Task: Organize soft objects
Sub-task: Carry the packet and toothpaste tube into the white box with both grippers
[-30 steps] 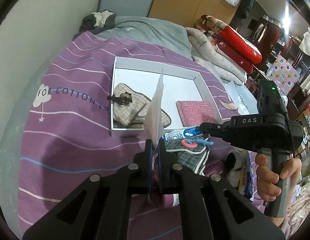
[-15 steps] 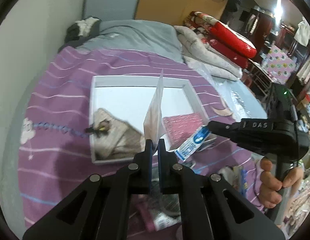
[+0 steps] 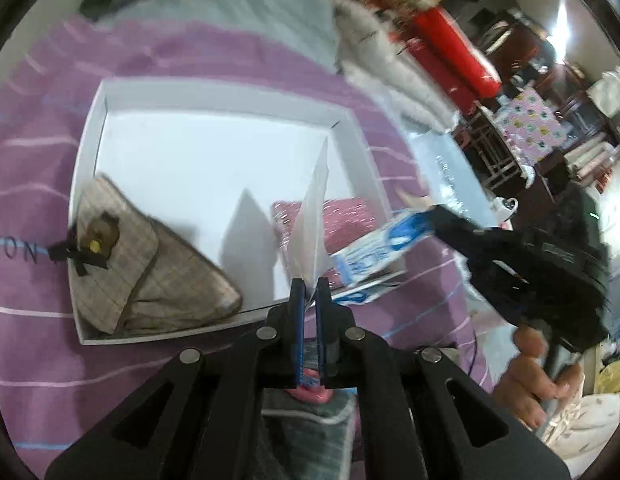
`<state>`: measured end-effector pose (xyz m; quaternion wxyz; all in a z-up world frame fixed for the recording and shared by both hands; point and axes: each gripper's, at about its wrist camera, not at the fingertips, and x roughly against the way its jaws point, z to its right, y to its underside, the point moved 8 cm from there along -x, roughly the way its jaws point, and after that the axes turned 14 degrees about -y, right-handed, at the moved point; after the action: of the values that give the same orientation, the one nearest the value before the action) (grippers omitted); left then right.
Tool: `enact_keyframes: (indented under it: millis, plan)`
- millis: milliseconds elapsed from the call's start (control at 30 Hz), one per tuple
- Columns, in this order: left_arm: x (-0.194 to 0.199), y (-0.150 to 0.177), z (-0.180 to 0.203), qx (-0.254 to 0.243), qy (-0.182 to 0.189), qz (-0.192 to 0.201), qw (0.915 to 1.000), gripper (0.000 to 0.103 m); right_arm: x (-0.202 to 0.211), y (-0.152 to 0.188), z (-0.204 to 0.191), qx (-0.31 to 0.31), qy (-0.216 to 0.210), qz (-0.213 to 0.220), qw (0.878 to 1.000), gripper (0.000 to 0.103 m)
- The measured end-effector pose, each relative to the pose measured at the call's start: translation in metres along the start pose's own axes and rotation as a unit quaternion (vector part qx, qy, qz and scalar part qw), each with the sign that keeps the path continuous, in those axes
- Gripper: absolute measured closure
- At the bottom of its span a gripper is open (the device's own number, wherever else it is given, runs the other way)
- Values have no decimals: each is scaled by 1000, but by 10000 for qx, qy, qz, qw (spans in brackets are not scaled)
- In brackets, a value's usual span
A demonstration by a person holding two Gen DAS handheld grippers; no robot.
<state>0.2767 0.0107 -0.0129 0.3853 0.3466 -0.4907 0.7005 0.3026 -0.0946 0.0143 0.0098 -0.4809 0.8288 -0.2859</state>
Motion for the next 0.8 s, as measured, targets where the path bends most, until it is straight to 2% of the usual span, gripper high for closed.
enact_keyframes:
  millis: [133,267,400,433,500,567,700,800]
  plan:
    - [-8,-3,-9,471,400,-375,9974,97,2,-1,1,37,67,60,10000,99]
    - [-17,-11,-23,737,91,-613,9954,97,-1,1,3,25,82,8,10000,99]
    - [-26,-19,-18,787,506,-815,9923,97,-7,3,4,46,126,-39,9999,99]
    - [-27,-20,-17,724,465,-837,9928,97,-7,4,5,58,156,-34,9999,99]
    - [-29,-22,-23,511,-86,-830,9952,97,-6,3,7,95,261,17,9996,99]
    - [-30,-22,-29,226,-580,-924,9938,97,-5,2,9,128,341,42,9993,99]
    - [-34,-17,-32,-270,-1055,-1259,9860,97,-10,7,17,76,471,-28,9989,99]
    - [-36,-21,-30,-603,-1456,-1127,9811,96,-15,11,23,149,755,-81,9970,99]
